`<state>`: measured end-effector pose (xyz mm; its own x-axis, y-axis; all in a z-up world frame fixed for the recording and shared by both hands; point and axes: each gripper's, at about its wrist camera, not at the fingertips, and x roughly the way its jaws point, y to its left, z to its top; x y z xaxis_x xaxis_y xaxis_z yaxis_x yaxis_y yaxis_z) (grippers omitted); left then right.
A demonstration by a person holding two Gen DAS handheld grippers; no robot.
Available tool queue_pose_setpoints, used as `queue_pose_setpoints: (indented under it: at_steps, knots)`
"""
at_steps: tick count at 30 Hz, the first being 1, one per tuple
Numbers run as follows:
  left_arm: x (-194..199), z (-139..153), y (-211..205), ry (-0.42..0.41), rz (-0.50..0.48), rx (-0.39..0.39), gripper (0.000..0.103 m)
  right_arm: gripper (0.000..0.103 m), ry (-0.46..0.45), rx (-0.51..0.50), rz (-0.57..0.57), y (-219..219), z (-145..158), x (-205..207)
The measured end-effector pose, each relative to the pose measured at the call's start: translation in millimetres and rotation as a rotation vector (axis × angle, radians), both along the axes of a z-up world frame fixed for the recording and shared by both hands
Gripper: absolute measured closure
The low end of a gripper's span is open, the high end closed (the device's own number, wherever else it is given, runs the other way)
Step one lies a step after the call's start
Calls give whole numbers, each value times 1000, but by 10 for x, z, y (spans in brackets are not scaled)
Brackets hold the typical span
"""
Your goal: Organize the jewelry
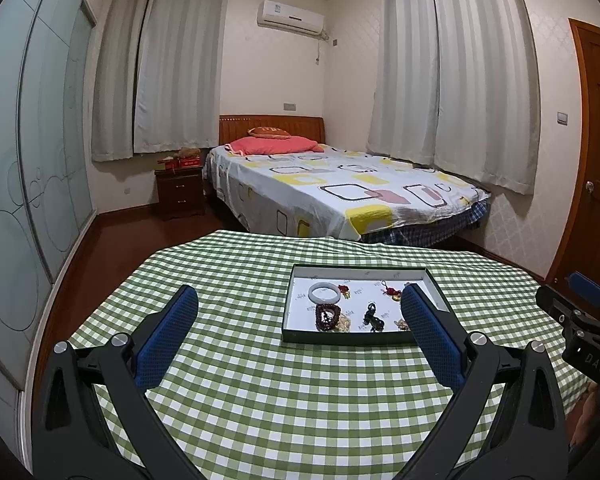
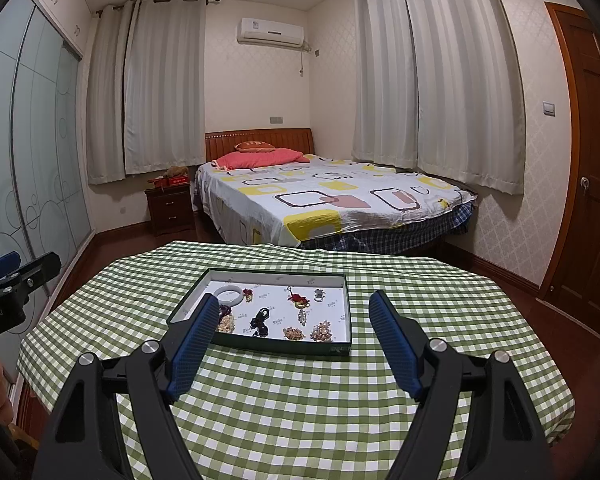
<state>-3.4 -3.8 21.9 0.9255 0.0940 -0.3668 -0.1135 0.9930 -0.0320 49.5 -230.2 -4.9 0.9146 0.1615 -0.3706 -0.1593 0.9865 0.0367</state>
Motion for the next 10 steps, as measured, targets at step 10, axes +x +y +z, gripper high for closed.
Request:
queue_pose_setpoints:
  at_steps: [10]
  knots:
    - [163,-159,22,57,-32,-3,4,28,20,7,-12,-46,-78,81]
